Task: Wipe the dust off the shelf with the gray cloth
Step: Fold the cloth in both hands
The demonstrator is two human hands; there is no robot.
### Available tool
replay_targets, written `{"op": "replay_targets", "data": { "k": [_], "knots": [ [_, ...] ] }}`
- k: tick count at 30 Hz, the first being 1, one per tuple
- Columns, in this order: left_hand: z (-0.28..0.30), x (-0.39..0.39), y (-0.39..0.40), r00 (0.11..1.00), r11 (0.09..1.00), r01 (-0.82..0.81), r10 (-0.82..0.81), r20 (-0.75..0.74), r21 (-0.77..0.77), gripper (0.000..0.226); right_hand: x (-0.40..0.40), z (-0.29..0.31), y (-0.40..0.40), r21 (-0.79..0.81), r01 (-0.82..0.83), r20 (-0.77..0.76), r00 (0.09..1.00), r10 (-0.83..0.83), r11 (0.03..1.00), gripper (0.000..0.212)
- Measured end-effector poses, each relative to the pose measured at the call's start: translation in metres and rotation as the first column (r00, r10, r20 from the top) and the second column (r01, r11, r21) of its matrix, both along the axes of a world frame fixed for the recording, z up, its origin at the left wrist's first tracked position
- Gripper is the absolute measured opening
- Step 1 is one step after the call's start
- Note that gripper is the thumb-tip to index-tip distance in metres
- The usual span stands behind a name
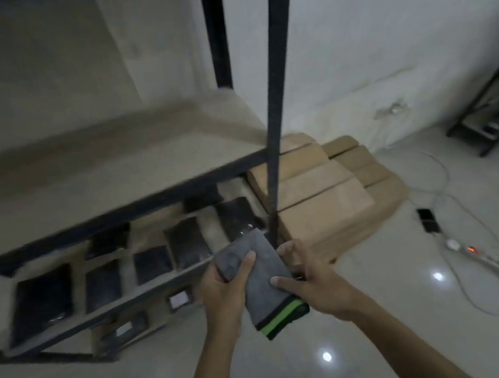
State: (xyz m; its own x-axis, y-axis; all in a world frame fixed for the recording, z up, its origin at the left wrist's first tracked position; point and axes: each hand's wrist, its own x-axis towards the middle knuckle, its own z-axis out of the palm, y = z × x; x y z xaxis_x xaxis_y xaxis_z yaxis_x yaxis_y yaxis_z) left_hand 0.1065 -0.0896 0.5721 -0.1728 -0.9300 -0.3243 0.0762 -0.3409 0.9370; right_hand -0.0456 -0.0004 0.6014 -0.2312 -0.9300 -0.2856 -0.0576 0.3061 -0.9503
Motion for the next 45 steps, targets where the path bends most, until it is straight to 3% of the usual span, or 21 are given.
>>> {"op": "replay_targets", "data": {
  "k": [4,7,11,13,14,16,19,24,29,36,38,40,41,45],
  "knots": [
    [-0.079,-0.035,0.027,0.995,0.995,0.023,-0.033,0.098,0.097,0.035,-0.013,-0.07,0.036,0.049,-0.013,0.12,0.993,0.007,0.999,0.048],
    [-0.152,-0.056,0.049,0.979,0.985,0.064,-0.093,0.183,0.161,0.02,-0.025,-0.137,0.059,0.13,0.043,0.086,0.995,-0.055,0.991,0.036],
    [-0.237,-0.075,0.066,0.946,0.932,0.213,-0.272,0.177,0.292,0.039,-0.046,-0.223,0.082,0.288,0.193,0.065,0.973,-0.22,0.938,0.028],
    [-0.297,-0.087,0.071,0.931,0.871,0.305,-0.357,0.072,0.386,0.051,-0.066,-0.283,0.089,0.352,0.256,0.054,0.955,-0.293,0.9,0.031],
    [-0.324,-0.09,0.074,0.916,0.816,0.369,-0.4,-0.028,0.445,0.068,-0.078,-0.31,0.091,0.373,0.259,0.058,0.952,-0.3,0.891,0.032],
    [-0.374,-0.098,0.084,0.862,0.738,0.499,-0.478,-0.17,0.455,0.1,-0.101,-0.364,0.094,0.389,0.231,0.051,0.961,-0.271,0.892,0.033],
    [-0.447,-0.123,0.099,0.838,0.771,0.532,-0.539,-0.085,0.351,0.115,-0.137,-0.446,0.095,0.385,0.186,0.038,0.976,-0.216,0.904,0.036],
    [-0.581,-0.18,0.114,0.875,0.806,0.423,-0.483,0.046,0.414,0.087,-0.186,-0.585,0.098,0.419,0.079,-0.088,0.995,-0.046,0.904,0.044],
    [-0.698,-0.23,0.085,0.816,0.81,0.446,-0.543,0.198,0.381,0.086,-0.235,-0.695,0.074,0.434,0.038,-0.252,0.964,0.081,0.9,0.05],
    [-0.799,-0.278,0.032,0.526,0.763,0.618,-0.581,0.621,0.191,0.084,-0.273,-0.808,0.024,0.424,0.008,-0.461,0.862,0.208,0.906,0.06],
    [-0.814,-0.279,0.031,0.342,0.682,0.717,-0.523,0.78,0.143,0.076,-0.277,-0.826,0.02,0.431,-0.046,-0.539,0.788,0.298,0.901,0.057],
    [-0.825,-0.275,0.036,0.126,0.596,0.795,-0.347,0.929,0.115,0.066,-0.278,-0.836,0.02,0.464,-0.115,-0.585,0.705,0.402,0.878,0.054],
    [-0.829,-0.272,0.038,0.059,0.581,0.806,-0.272,0.961,0.115,0.062,-0.278,-0.839,0.019,0.473,-0.141,-0.602,0.669,0.436,0.87,0.051],
    [-0.84,-0.269,0.046,-0.024,0.599,0.79,-0.179,0.984,0.128,0.048,-0.271,-0.839,0.016,0.488,-0.165,-0.664,0.567,0.487,0.857,0.035]
  ]
}}
